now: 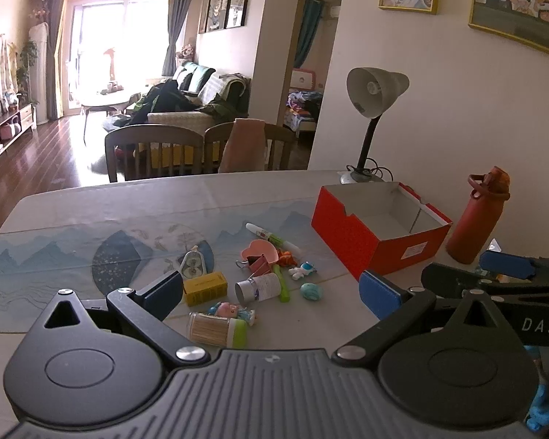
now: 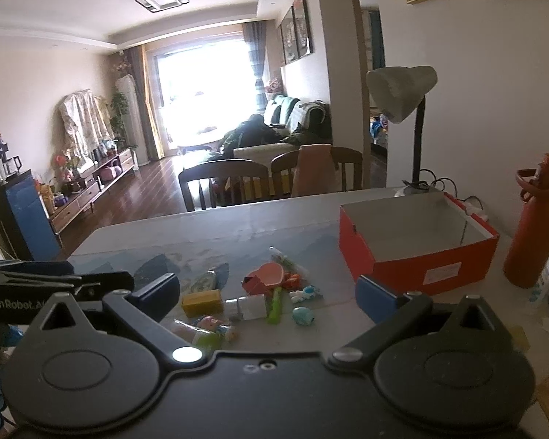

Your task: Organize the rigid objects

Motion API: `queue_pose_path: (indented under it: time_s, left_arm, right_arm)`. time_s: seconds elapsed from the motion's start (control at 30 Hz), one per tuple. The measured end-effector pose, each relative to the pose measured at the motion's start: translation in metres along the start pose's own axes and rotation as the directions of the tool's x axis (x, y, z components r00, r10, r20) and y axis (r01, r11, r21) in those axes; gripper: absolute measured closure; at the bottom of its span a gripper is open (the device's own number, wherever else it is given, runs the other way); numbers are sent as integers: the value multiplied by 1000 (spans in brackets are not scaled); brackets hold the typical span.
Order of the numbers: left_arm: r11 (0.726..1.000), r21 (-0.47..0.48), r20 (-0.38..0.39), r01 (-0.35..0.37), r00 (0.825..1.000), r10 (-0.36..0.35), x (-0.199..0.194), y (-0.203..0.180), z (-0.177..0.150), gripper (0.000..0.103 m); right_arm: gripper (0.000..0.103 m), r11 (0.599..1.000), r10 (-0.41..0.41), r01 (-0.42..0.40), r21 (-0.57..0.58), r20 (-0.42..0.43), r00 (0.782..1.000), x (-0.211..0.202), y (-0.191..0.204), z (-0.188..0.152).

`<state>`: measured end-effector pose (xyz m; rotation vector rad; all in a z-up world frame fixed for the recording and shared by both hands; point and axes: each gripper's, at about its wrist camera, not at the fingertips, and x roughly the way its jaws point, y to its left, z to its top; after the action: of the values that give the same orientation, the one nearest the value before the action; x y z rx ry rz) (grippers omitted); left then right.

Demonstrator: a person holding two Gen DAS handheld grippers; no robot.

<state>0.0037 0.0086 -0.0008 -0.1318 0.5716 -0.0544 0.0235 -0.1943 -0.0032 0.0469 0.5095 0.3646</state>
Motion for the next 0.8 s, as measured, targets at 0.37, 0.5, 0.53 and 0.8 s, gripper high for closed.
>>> queue_pose_path:
  time_s: [0.37, 0.5, 0.53, 0.8]
  left_arm:
    - [1000, 5, -4, -21, 1000, 21, 22, 16, -5, 0]
    - [999, 5, -6, -38, 999, 38, 35, 25, -15, 0]
    - [999, 4, -12, -42, 999, 42, 38, 27, -19, 0]
    - [998, 13, -92, -68, 993, 69, 79, 44, -49, 0]
  right_arm:
    - [1, 998, 57, -58, -26, -50, 997, 35, -11, -11]
    - [1, 997, 75, -78, -26, -89, 993, 52, -17, -21]
    - [2, 996, 74, -78, -32, -102, 992, 56, -18, -24]
    - [6, 994, 67, -82, -75, -178, 982, 97, -33, -43]
